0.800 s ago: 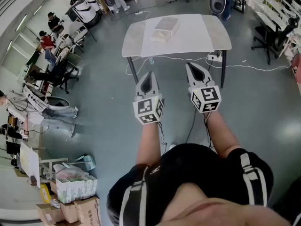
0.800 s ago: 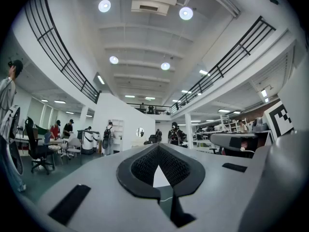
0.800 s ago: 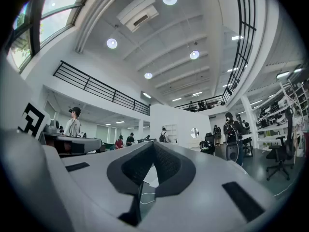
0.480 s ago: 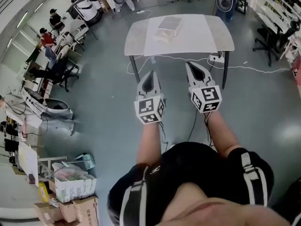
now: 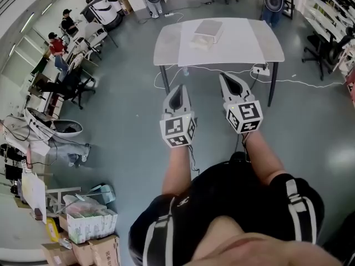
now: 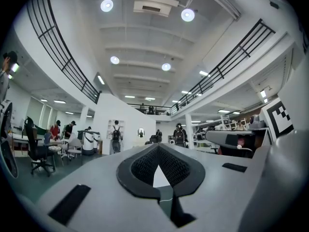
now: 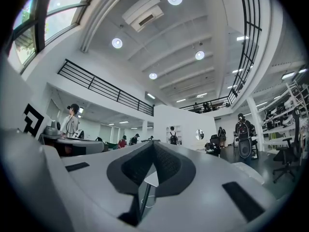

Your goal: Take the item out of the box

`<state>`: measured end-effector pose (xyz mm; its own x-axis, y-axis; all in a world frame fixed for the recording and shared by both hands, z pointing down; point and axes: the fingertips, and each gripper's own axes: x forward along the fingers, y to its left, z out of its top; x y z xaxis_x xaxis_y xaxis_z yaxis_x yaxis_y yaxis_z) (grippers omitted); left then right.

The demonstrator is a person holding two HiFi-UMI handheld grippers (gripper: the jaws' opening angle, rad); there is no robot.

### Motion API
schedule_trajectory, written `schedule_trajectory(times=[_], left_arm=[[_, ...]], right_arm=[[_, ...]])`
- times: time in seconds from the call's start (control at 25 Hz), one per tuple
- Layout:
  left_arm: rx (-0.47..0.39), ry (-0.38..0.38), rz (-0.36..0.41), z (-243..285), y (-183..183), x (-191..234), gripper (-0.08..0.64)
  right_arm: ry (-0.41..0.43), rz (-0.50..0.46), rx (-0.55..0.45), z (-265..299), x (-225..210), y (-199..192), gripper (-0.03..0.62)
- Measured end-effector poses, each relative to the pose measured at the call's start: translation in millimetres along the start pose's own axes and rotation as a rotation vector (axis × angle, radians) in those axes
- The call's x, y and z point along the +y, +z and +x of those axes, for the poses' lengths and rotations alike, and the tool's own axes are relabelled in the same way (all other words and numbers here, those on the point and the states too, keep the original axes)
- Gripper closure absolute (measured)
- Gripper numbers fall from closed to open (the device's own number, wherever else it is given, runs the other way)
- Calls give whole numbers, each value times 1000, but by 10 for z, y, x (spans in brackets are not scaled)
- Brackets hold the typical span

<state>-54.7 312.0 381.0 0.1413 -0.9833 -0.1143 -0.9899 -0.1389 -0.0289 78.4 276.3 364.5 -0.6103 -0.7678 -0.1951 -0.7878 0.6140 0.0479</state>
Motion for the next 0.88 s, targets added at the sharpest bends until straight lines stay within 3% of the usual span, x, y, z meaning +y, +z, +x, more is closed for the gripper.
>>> schedule_trajectory(times=[0.48, 0.88], left_arm=[[13, -3, 10, 335, -123, 401, 549], [19, 5, 34, 1345, -404, 709, 549]], right_arm=[[-1, -9, -13, 525, 7, -105, 578], [6, -9, -33, 1472, -548, -499, 578]])
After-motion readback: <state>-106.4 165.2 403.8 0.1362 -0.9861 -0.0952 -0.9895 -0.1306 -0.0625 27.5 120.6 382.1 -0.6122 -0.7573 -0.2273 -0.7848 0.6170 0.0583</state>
